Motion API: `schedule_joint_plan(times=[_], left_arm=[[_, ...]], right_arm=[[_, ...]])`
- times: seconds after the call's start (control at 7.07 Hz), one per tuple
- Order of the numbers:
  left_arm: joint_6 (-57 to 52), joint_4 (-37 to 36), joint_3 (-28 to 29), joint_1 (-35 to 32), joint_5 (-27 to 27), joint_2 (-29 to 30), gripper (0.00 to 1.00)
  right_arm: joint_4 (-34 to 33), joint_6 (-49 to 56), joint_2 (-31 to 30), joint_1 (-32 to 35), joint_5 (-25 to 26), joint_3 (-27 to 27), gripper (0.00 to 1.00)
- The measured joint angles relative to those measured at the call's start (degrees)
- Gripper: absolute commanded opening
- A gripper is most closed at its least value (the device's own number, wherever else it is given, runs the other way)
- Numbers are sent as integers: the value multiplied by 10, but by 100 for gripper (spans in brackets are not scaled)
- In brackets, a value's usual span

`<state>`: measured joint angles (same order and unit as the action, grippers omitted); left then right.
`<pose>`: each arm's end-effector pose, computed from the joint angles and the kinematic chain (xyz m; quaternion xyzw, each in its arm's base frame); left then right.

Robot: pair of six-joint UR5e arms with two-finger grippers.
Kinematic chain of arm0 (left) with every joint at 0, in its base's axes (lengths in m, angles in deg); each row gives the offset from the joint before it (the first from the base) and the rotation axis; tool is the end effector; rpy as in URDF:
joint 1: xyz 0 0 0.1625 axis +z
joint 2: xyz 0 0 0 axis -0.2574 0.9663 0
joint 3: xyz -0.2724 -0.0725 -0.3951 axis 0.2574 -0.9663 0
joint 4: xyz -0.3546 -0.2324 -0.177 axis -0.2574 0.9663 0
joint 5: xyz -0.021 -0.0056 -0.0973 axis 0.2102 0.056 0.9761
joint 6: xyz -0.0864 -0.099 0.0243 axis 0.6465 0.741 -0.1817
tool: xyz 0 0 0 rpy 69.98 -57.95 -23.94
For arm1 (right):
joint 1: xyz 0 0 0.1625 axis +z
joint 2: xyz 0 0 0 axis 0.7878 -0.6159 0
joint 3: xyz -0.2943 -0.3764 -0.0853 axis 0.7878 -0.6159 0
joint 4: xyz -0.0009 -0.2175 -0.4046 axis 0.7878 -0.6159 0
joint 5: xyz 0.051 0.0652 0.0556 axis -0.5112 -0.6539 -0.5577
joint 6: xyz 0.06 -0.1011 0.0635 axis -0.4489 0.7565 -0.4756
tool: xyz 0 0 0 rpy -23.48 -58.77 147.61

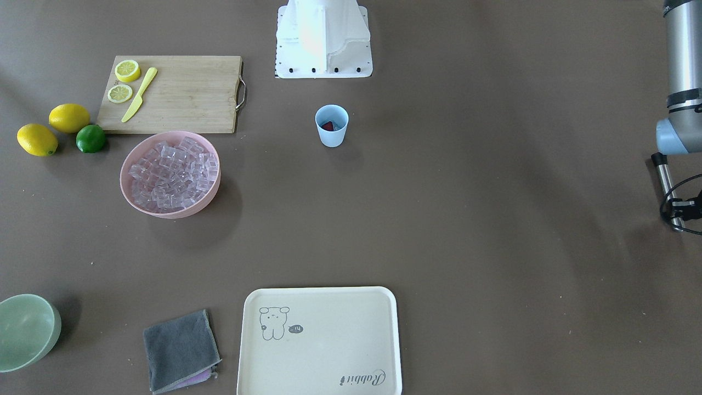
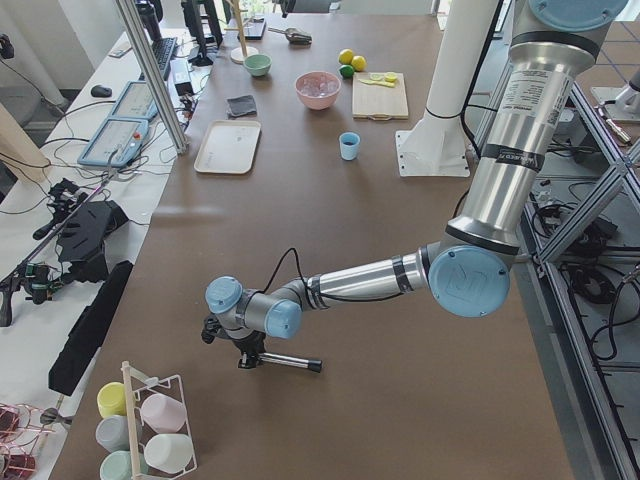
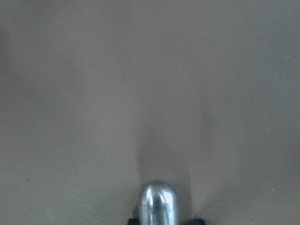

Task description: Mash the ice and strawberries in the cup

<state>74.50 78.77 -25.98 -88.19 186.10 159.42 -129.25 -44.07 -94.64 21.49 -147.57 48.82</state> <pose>0.1417 -0.6397 0.8606 -0.0180 0.3409 0.0914 0.9355 -0.0955 -0.6093 0.5205 0.2556 -0.2740 -0.0509 0.9257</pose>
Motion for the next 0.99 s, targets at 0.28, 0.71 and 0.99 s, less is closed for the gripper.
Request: schedule_joint_plan(times=[0.28,0.71,0.99], left_arm=[[0,-3,-15,-22,7,6,0],[2,-52,-93,-77,54,35,0],[14,-83,-148,-97,62,68,0]], right_arm=[[-1,-1,0,-3,0,-1,100],[-1,0,0,-5,0,-2,100],[-2,-1,0,-8,1,-1,100]])
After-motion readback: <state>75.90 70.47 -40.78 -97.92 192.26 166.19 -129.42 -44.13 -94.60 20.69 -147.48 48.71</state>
